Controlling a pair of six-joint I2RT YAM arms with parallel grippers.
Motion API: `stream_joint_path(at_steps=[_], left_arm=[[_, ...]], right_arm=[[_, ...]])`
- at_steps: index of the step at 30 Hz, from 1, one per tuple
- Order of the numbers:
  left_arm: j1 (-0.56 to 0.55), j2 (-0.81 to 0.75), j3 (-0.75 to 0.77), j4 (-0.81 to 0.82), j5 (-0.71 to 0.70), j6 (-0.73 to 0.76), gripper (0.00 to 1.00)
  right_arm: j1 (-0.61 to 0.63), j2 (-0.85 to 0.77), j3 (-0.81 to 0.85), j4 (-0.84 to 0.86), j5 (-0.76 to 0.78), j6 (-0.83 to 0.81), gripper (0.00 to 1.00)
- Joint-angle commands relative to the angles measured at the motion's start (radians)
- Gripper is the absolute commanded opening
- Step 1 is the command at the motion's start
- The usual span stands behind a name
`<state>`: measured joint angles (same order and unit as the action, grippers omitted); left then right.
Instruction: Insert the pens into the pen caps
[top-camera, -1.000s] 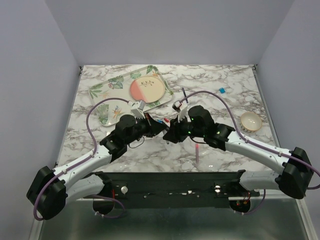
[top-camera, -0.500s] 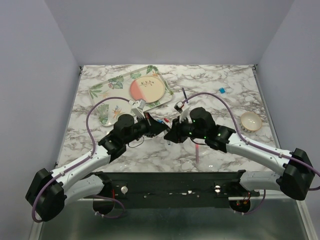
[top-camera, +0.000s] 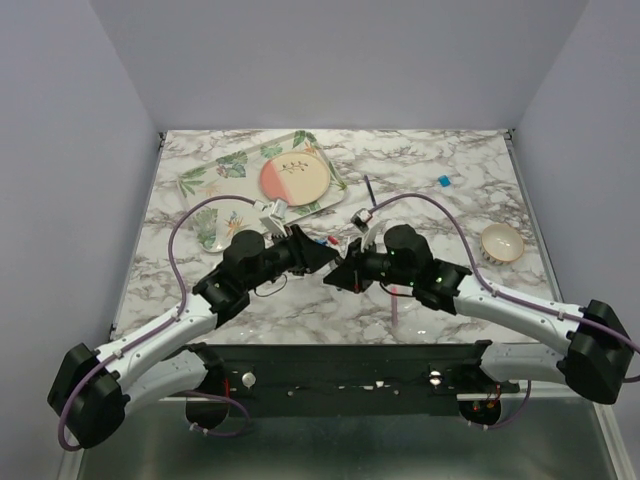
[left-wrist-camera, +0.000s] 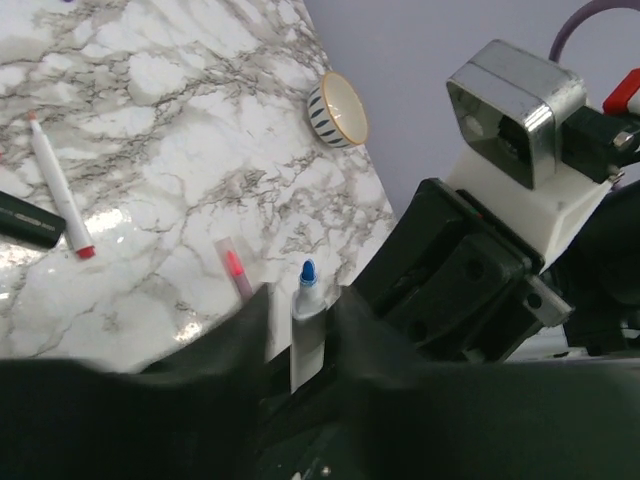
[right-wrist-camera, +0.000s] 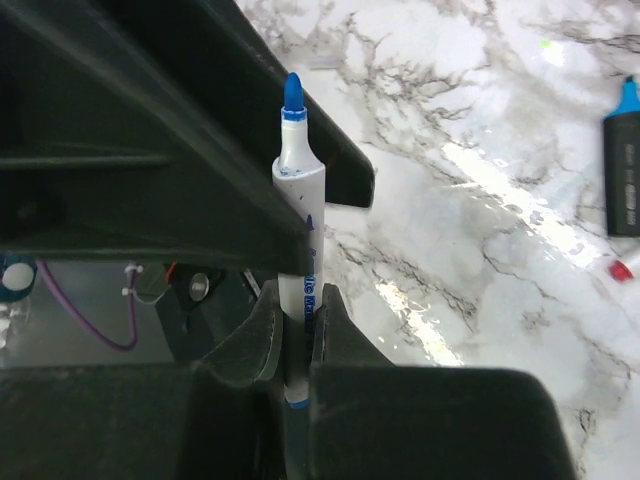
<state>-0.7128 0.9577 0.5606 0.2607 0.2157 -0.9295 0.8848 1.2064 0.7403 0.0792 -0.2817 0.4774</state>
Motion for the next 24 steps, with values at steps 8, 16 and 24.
stream_joint_path(at_steps=[8, 16, 24], left_arm=[[0.001, -0.042, 0.133, -0.337, -0.251, -0.146, 0.80], [0.024, -0.106, 0.222, -0.760, -0.650, -0.515, 0.74], [0.202, 0.051, 0.505, -1.351, -0.803, -0.707, 0.71]], right_arm=[[-0.004, -0.120, -0.022, -0.137, 0.323, 0.010, 0.01], [-0.020, -0.223, -0.084, -0.193, 0.441, 0.059, 0.01], [-0.020, -0.324, -0.150, -0.170, 0.319, 0.064, 0.01]])
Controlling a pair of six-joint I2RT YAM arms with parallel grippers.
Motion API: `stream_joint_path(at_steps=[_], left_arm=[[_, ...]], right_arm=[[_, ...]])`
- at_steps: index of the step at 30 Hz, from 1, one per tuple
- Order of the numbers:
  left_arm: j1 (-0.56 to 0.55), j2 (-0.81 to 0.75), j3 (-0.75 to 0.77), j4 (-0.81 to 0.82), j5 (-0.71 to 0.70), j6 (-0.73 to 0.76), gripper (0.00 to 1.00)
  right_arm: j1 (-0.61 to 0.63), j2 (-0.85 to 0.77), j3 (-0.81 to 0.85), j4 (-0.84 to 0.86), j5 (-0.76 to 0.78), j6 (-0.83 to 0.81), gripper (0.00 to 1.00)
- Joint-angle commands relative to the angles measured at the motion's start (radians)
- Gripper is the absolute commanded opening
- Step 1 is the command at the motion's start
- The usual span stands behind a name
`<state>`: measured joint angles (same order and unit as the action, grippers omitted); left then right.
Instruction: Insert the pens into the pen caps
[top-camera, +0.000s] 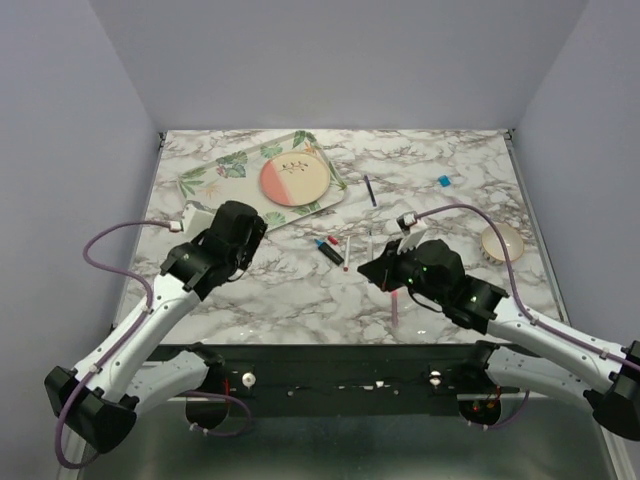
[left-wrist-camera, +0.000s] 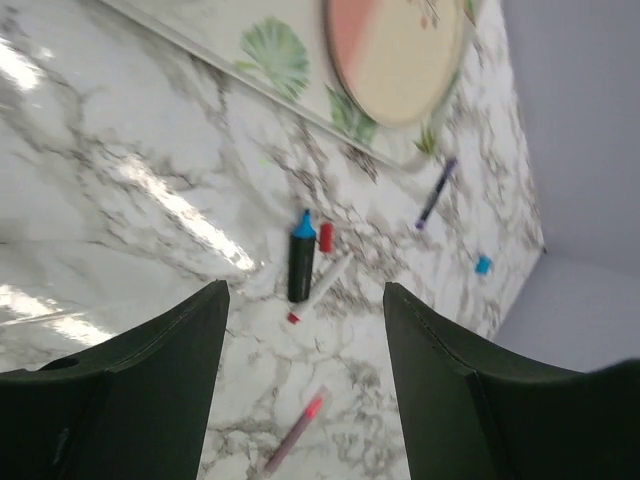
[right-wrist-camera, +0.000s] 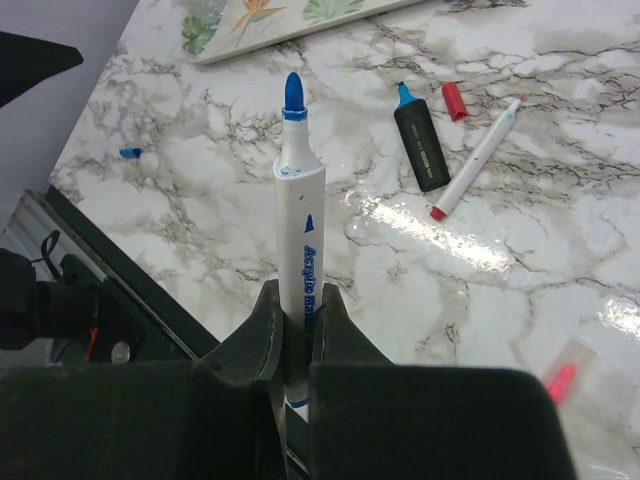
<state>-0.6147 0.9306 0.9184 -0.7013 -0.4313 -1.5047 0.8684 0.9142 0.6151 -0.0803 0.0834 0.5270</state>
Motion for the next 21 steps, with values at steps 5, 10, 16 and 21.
stream_joint_path(at_steps=[5, 10, 16, 21], left_arm=[[0.220, 0.132, 0.168, -0.541, -0.141, -0.259, 0.68], [0.354, 0.214, 0.181, -0.575, -0.104, -0.252, 0.68], [0.429, 0.254, 0.133, -0.638, -0.129, -0.390, 0.67], [0.498, 0.205, 0.039, -0.507, -0.159, -0.446, 0.67]], right_arm=[[-0.003, -0.080, -0.113, 0.066, -0.065, 0.042, 0.01], [-0.003, -0.185, -0.187, 0.098, -0.054, 0.068, 0.01], [-0.002, -0.190, -0.193, 0.039, -0.059, 0.102, 0.01], [-0.003, -0.163, -0.152, -0.009, -0.142, 0.125, 0.01]])
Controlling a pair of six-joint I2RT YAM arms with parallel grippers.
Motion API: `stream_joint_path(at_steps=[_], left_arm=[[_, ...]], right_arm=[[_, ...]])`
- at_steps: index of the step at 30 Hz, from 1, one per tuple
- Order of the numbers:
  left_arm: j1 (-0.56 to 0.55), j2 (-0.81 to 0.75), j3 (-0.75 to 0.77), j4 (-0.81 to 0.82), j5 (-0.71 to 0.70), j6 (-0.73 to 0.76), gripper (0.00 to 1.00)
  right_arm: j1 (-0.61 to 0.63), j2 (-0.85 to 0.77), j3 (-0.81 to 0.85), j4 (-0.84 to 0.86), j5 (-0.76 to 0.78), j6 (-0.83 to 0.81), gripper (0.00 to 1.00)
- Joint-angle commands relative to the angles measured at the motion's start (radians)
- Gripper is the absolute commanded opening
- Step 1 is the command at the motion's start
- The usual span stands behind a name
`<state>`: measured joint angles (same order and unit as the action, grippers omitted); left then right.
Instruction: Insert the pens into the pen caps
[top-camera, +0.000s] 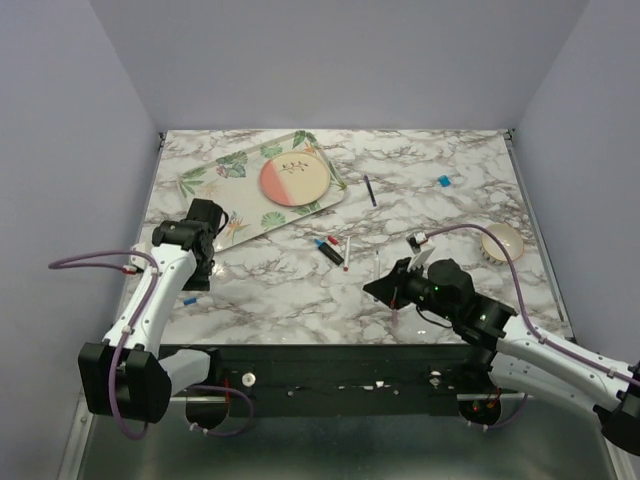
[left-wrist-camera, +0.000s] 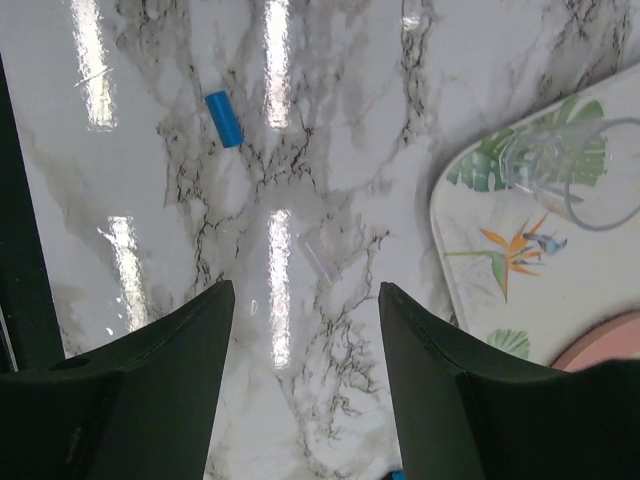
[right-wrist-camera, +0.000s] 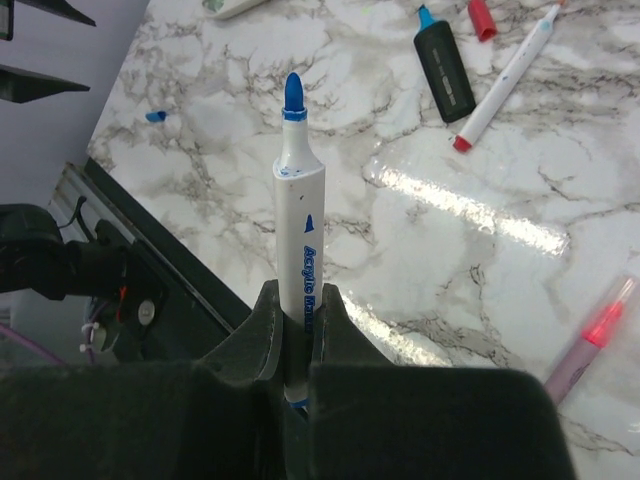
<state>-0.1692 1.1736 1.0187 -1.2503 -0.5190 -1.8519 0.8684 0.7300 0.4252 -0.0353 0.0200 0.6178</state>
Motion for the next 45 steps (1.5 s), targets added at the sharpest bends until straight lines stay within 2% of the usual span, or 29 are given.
stream_joint_path(at_steps=[1, 8, 11, 16, 21, 26, 28, 33, 40, 45], left_arm=[[0.059, -0.029, -0.065, 0.038, -0.075, -0.118, 0.67], [0.069, 0.096, -0.054, 0.012, -0.096, -0.240, 0.66], [0.071, 0.118, -0.069, 0.003, -0.104, -0.303, 0.66], [0.076, 0.113, -0.120, 0.020, -0.194, -0.395, 0.66], [0.128, 0.135, -0.170, 0.123, -0.200, -0.353, 0.65], [0.161, 0.109, -0.269, 0.288, -0.090, -0.336, 0.65], [0.196, 0.119, -0.264, 0.287, -0.093, -0.337, 0.65], [0.206, 0.205, -0.213, 0.201, -0.130, -0.360, 0.64], [0.211, 0.242, -0.327, 0.321, -0.113, -0.362, 0.61], [0.215, 0.287, -0.292, 0.287, -0.105, -0.360, 0.55]], right_arm=[[-0.003, 0.025, 0.053, -0.090, -0.078, 0.033, 0.01], [-0.003, 0.019, 0.171, -0.224, -0.026, -0.064, 0.01], [-0.003, 0.020, 0.233, -0.293, 0.040, -0.096, 0.01], [-0.002, 0.058, 0.360, -0.418, 0.080, -0.107, 0.01], [-0.003, 0.118, 0.481, -0.537, 0.129, -0.086, 0.01], [-0.002, 0.172, 0.570, -0.613, 0.146, -0.021, 0.01], [-0.003, 0.193, 0.607, -0.636, 0.114, -0.015, 0.01], [-0.003, 0.180, 0.600, -0.644, 0.113, 0.022, 0.01], [-0.003, 0.193, 0.630, -0.664, 0.135, -0.003, 0.01], [-0.003, 0.201, 0.639, -0.667, 0.159, -0.029, 0.01]])
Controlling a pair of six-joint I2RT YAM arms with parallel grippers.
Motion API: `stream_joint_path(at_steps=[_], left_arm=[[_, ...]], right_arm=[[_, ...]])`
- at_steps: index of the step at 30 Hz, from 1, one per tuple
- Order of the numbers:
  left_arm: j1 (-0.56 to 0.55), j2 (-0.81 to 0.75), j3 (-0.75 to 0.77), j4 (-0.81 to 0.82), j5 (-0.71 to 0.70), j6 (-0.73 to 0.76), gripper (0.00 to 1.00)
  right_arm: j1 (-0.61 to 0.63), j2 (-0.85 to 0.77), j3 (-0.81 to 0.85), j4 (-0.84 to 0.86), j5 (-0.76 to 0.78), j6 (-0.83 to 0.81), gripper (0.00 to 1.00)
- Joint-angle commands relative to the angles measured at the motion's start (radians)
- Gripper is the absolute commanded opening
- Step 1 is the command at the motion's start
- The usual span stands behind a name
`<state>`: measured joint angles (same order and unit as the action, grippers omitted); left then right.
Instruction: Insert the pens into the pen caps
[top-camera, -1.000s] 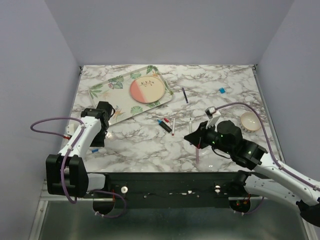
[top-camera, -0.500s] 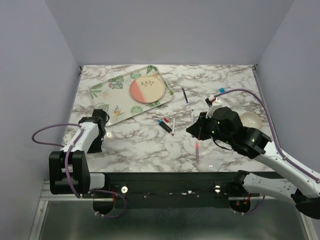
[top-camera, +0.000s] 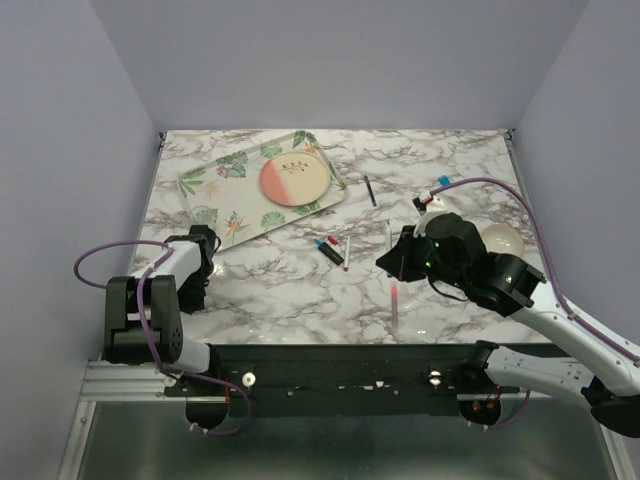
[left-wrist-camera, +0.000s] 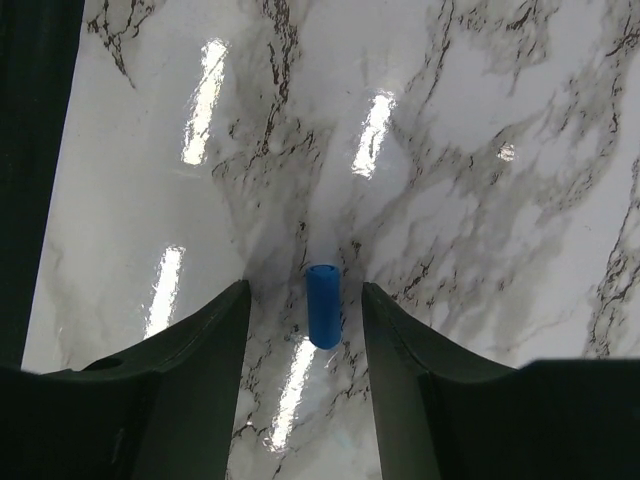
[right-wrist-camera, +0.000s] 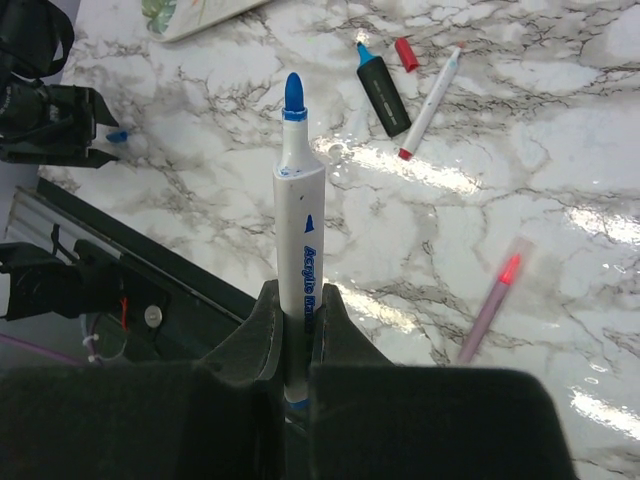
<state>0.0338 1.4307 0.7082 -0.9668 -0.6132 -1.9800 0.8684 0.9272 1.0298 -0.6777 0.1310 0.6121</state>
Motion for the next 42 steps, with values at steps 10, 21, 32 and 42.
stream_joint_path(at_steps=[10, 21, 32, 42], left_arm=[[0.034, 0.065, -0.014, 0.111, 0.079, -0.158, 0.29], [0.005, 0.152, 0.143, -0.021, 0.145, 0.069, 0.00], [-0.288, -0.160, 0.171, 0.116, 0.127, 0.395, 0.00], [-0.390, -0.473, -0.124, 1.122, 0.801, 0.992, 0.00]], right_arm=[[-0.003, -0.033, 0.019, -0.013, 0.064, -0.035, 0.01], [-0.003, -0.079, -0.094, 0.113, 0.035, -0.006, 0.01], [-0.002, -0.099, -0.204, 0.273, -0.071, -0.035, 0.01], [-0.002, -0.019, -0.388, 0.656, -0.413, -0.023, 0.01]])
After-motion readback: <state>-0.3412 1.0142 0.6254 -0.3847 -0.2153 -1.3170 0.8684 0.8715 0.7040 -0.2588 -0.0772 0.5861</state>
